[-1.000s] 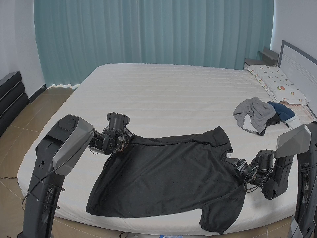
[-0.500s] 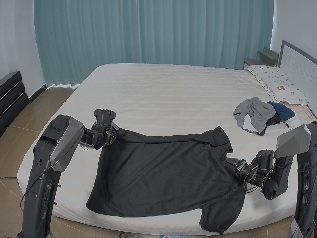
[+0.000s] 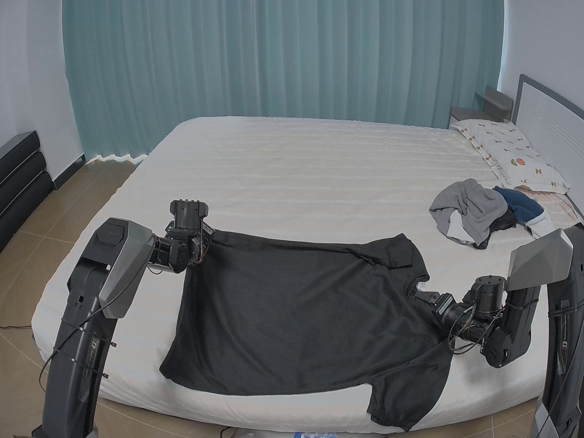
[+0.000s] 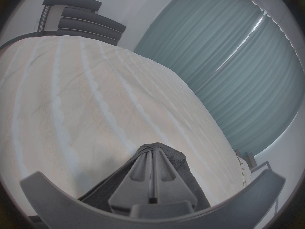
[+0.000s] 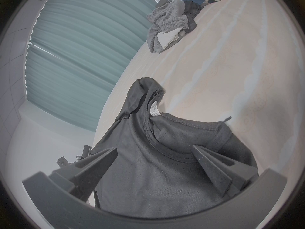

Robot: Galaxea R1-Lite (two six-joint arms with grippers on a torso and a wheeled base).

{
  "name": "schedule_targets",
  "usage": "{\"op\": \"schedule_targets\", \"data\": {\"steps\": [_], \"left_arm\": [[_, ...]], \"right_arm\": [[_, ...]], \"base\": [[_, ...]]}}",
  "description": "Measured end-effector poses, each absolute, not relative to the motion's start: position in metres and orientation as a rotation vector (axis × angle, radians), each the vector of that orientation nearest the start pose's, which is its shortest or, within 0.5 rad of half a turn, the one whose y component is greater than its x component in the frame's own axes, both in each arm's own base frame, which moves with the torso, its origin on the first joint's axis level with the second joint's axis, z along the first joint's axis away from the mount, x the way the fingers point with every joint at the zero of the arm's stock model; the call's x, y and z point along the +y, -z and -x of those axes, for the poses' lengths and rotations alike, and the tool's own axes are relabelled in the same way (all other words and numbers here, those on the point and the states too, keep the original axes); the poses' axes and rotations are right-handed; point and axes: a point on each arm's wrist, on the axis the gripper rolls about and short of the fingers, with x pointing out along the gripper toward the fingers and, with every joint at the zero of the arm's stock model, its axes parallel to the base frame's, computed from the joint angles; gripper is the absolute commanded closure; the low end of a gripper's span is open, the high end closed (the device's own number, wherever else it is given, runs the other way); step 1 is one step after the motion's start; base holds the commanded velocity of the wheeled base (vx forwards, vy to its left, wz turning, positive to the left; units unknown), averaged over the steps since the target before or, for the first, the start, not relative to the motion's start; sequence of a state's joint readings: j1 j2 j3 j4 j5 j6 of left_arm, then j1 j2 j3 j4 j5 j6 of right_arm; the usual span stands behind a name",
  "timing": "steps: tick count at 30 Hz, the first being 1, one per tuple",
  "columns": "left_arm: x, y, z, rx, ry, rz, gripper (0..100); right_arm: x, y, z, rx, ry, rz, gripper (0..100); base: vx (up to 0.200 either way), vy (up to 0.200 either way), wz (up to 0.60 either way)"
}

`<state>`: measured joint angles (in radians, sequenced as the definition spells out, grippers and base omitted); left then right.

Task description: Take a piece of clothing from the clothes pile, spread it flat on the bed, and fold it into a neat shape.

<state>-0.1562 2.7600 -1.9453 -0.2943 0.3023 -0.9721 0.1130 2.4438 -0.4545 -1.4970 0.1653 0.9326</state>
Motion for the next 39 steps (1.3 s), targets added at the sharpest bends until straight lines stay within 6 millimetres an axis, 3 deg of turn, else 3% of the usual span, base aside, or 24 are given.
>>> {"op": "schedule_targets", "data": {"steps": [22,23,34,39], "left_arm": [[-0.069,0.012,-0.547,0.297,-0.351,0.884,100],[-0.069,0.013,-0.547,0.298,-0.351,0.884,0],[-0.071,0.016,-0.542,0.339,-0.375,0.896,0],[-0.07,0.004,-0.532,0.377,-0.391,0.958,0]], "right_arm": [[0.041,0.046,-0.315,0.578,-0.029,-0.918,0],[0.041,0.046,-0.316,0.578,-0.029,-0.918,0],[0.041,0.045,-0.316,0.565,-0.034,-0.922,0],[0.039,0.043,-0.318,0.555,-0.033,-0.927,0]], "base": [[0.0,0.0,0.0],[0.0,0.0,0.0],[0.0,0.0,0.0],[0.0,0.0,0.0]]}}
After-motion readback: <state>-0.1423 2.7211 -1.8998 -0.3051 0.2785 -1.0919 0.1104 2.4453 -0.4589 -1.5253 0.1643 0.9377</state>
